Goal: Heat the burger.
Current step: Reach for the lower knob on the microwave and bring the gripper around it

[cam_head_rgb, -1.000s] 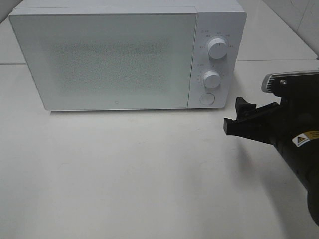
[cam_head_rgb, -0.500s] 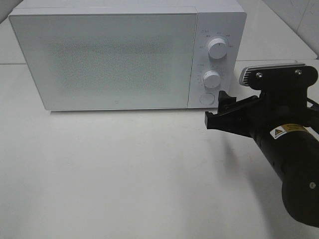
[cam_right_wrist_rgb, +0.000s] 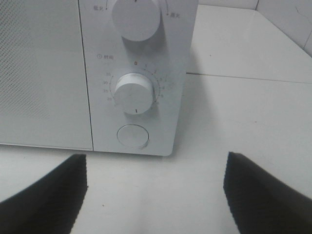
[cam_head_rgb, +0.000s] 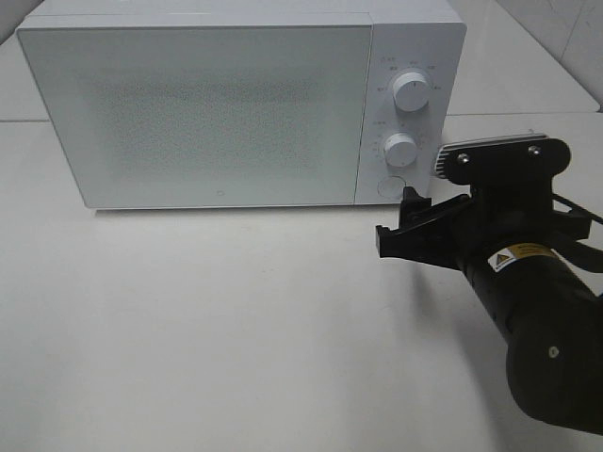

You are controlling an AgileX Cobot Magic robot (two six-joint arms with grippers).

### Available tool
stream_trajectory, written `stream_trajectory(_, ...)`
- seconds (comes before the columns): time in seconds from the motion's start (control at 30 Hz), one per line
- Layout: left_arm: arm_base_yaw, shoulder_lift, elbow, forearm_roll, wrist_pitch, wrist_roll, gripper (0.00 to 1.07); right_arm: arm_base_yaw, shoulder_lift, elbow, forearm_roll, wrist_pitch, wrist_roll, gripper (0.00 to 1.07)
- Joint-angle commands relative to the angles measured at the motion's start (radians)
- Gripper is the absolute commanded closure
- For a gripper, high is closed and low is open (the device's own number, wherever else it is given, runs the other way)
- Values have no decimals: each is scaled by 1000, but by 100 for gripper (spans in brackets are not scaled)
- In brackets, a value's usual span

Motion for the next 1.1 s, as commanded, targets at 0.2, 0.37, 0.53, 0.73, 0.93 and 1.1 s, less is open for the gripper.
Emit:
stream_trajectory(0.2,1,-22,3,0,2,1,7,-38,89,-115,-8,-153,-2,31)
stream_trajectory(0.37,1,-22,3,0,2,1,7,-87,132,-177,-23,-153,-1,31)
stream_trajectory(0.53,1,-22,3,0,2,1,7,-113,177,-230,-68,-153,1,31)
stream_trajectory(0.73,1,-22,3,0,2,1,7,-123,240,-318,-60,-176,1,31)
stream_trajectory(0.93,1,-22,3,0,2,1,7,-135,295,-383,-44,-183,0,33)
stream_trajectory(1.1,1,-20,3,1,2,1,7,-151,321,-427,-32,-186,0,33)
